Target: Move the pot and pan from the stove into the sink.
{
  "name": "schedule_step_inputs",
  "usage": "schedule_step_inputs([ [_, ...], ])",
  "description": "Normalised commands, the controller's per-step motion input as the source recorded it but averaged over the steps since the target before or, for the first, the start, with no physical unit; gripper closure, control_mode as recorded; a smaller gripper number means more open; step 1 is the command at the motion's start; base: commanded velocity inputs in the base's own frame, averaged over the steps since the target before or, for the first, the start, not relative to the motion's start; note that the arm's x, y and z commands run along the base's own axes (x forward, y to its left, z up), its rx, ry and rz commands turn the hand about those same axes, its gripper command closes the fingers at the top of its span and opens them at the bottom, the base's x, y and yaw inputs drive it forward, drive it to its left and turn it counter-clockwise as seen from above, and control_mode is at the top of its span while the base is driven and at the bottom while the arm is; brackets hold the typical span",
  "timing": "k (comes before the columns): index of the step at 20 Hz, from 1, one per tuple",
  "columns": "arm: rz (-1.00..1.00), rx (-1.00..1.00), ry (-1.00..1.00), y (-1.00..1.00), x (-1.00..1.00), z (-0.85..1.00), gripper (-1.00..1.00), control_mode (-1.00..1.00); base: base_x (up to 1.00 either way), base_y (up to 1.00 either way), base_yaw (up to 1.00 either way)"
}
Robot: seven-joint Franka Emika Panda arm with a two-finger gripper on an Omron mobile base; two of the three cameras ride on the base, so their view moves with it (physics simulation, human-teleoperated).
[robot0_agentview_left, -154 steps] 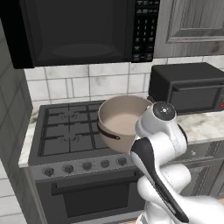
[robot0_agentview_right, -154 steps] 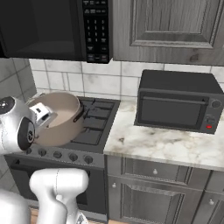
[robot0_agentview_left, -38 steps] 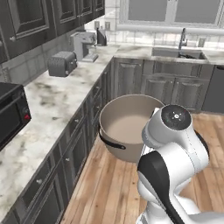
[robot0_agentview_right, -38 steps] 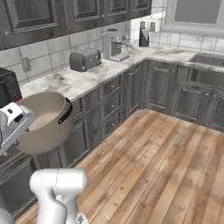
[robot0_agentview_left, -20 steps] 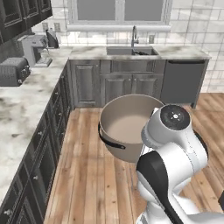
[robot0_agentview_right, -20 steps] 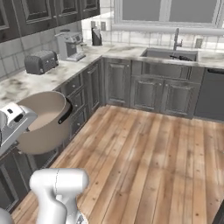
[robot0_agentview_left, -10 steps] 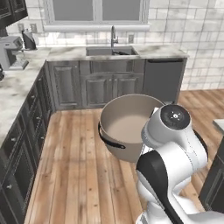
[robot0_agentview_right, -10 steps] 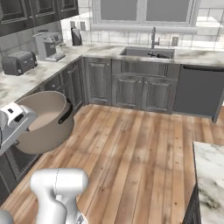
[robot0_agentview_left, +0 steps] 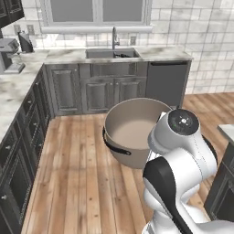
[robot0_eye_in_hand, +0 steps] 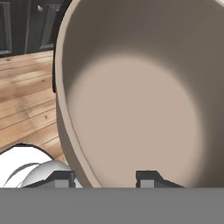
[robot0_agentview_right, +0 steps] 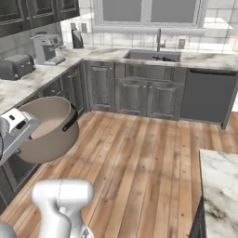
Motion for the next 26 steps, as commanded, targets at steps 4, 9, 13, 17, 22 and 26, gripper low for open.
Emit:
schedule_step_inputs([
  [4, 0.0, 0.0, 0.0, 0.0, 0.0, 0.0, 1.0, 1.0, 0.58, 0.0, -0.03],
  [9, 0.0, 0.0, 0.0, 0.0, 0.0, 0.0, 1.0, 1.0, 0.72, 0.0, -0.05],
  [13, 0.0, 0.0, 0.0, 0.0, 0.0, 0.0, 1.0, 1.0, 0.76, 0.01, -0.07],
  [17, 0.0, 0.0, 0.0, 0.0, 0.0, 0.0, 1.0, 1.0, 0.78, 0.05, -0.08],
  [22, 0.0, 0.0, 0.0, 0.0, 0.0, 0.0, 1.0, 1.0, 0.78, 0.08, -0.08],
  [26, 0.0, 0.0, 0.0, 0.0, 0.0, 0.0, 1.0, 1.0, 0.81, 0.12, -0.08],
])
